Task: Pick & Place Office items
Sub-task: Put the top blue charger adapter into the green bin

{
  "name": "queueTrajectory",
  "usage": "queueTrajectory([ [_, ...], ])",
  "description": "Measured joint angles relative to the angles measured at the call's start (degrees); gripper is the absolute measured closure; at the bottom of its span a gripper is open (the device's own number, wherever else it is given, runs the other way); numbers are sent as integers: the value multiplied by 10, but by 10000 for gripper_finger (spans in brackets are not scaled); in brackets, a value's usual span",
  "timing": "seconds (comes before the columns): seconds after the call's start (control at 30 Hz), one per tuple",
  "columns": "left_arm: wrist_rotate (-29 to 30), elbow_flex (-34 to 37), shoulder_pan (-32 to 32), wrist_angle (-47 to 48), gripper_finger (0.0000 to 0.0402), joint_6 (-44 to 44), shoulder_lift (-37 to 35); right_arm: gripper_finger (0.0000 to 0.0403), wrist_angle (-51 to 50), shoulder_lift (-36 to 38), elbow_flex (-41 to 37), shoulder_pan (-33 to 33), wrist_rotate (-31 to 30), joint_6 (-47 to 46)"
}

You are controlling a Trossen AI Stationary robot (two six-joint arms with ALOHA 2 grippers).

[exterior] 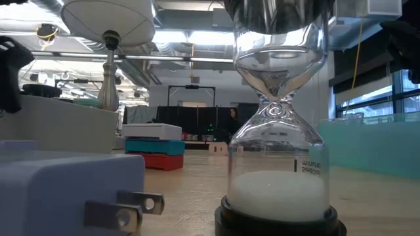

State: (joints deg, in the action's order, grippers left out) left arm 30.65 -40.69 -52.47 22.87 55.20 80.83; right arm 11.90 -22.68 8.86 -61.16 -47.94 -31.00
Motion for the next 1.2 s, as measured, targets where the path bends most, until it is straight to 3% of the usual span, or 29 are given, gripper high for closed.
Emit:
queueTrajectory([
  [0.5, 2, -1, 1, 24, 2, 102, 110, 3, 0, 0, 0, 0, 0, 0],
  [1.2, -40, -1, 1, -18, 14, 126, 108, 3, 0, 0, 0, 0, 0, 0],
])
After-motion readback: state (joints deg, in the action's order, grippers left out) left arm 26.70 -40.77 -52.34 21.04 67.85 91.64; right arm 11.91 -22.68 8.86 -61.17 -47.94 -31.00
